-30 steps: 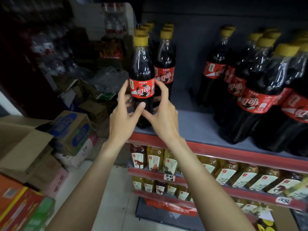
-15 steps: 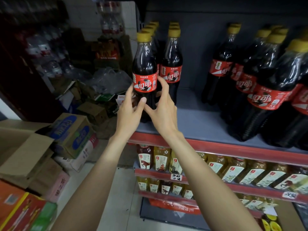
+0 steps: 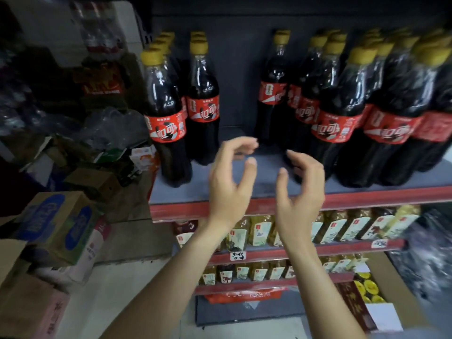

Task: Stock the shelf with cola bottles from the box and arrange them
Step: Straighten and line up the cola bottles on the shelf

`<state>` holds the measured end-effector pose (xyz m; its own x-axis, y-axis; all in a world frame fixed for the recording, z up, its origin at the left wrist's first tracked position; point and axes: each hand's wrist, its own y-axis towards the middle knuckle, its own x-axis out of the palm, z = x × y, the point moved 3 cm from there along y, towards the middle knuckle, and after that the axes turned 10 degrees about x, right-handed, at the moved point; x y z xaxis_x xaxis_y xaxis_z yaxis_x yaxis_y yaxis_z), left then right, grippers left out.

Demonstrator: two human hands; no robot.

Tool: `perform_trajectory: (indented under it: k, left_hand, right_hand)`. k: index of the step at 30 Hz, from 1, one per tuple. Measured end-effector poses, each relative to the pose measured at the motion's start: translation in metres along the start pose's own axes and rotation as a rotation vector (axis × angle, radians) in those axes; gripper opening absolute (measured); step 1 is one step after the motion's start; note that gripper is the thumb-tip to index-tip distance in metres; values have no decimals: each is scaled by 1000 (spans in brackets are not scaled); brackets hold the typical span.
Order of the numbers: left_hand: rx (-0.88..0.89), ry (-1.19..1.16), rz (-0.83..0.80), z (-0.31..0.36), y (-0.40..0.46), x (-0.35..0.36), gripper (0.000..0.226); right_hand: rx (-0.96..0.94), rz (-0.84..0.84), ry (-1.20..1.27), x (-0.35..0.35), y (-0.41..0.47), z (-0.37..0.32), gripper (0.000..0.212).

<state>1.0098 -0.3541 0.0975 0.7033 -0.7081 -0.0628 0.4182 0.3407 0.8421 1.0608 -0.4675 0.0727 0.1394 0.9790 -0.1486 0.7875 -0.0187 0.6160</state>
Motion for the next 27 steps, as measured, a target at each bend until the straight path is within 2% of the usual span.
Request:
perform_trajectory:
  k: [3, 5, 8, 11, 14, 16, 22, 27]
  left_hand:
    - [-361, -237, -319, -13, 13, 60, 37]
    - [-496, -306, -376, -21, 17, 89, 43]
    - [-554, -339, -349, -27, 19, 111, 44]
    - [-469, -230, -312, -28, 17, 109, 47]
    - [-285, 19, -269, -26, 10, 84, 56]
    - [-221, 154, -178, -25, 3, 58, 59]
    - [-177, 435, 64, -19, -4, -8, 54]
    - [-155, 586, 148, -16, -4, -26, 51]
  right_hand:
    - [106, 123, -168, -25, 13, 23, 43]
    - [177, 83, -227, -33, 24, 33, 57]
    - [233, -50, -242, -35, 40, 45, 72]
    - [191, -120, -292, -40, 52, 52, 75]
    - [121, -249, -201, -36, 53, 45, 70]
    - [86, -360, -124, -20, 47, 38, 68]
    - [5, -602, 47, 45, 31, 12, 63]
    - [3, -655, 77, 77, 26, 6, 61]
